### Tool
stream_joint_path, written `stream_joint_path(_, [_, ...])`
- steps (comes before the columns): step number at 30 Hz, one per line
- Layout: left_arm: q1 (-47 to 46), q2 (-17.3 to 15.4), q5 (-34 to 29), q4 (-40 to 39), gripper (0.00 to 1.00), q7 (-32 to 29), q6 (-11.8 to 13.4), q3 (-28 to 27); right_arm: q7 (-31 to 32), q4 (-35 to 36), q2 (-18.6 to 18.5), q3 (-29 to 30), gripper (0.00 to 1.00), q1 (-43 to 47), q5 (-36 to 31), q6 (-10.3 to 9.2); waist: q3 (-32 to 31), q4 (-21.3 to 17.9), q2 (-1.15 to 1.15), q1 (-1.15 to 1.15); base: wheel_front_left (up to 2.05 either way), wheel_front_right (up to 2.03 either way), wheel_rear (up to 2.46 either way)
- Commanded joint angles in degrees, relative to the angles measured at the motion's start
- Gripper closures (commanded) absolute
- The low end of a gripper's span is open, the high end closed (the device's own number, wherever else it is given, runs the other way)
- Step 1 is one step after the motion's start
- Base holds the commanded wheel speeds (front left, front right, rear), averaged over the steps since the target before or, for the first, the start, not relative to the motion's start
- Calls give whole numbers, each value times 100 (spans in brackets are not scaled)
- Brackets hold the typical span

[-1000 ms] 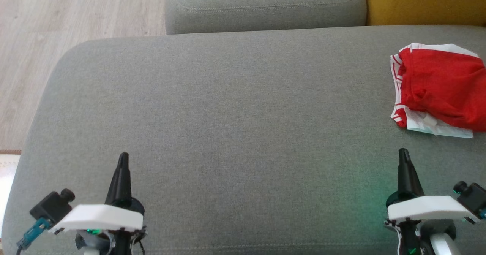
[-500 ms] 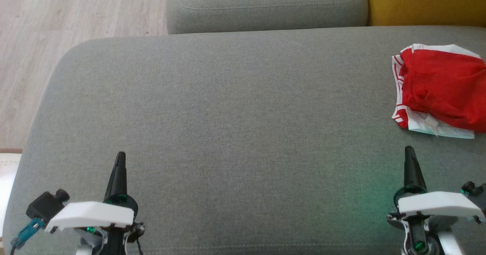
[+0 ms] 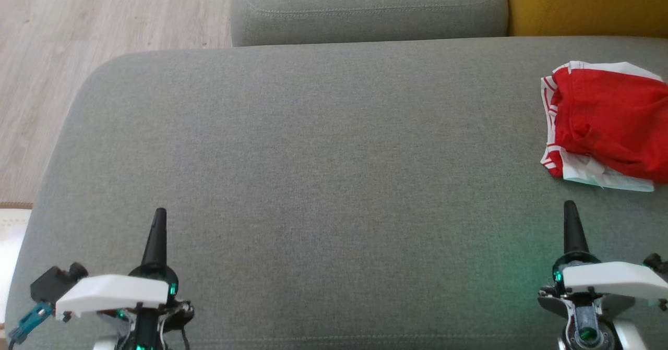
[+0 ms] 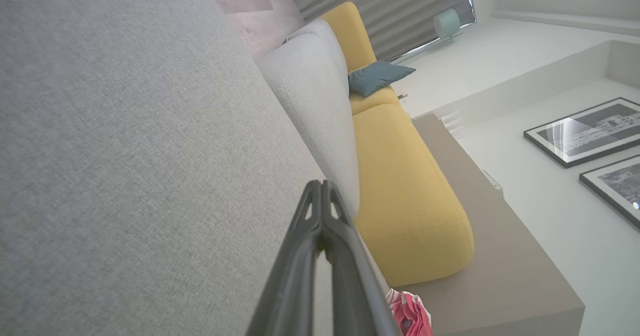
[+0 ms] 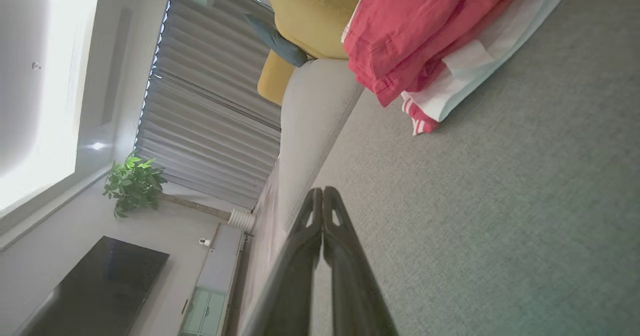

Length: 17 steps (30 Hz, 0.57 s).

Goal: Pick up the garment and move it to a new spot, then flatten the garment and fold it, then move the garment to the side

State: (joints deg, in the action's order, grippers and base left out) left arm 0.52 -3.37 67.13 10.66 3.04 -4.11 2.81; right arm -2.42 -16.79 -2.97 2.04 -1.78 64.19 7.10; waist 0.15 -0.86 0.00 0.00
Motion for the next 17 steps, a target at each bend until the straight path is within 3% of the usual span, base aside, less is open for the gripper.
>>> stream_joint_path(1, [-340,-104,142,-145,100,-37,-79,-184,42,225,-106,-56,100,-303,164,25,0,2,0,0,0,0,0])
stream_joint_path(17, [-463,-110,1153,42,100,-324,-181,-387,327,249,-106,80,100,-352,1258,31,1,35,0,0,0,0,0])
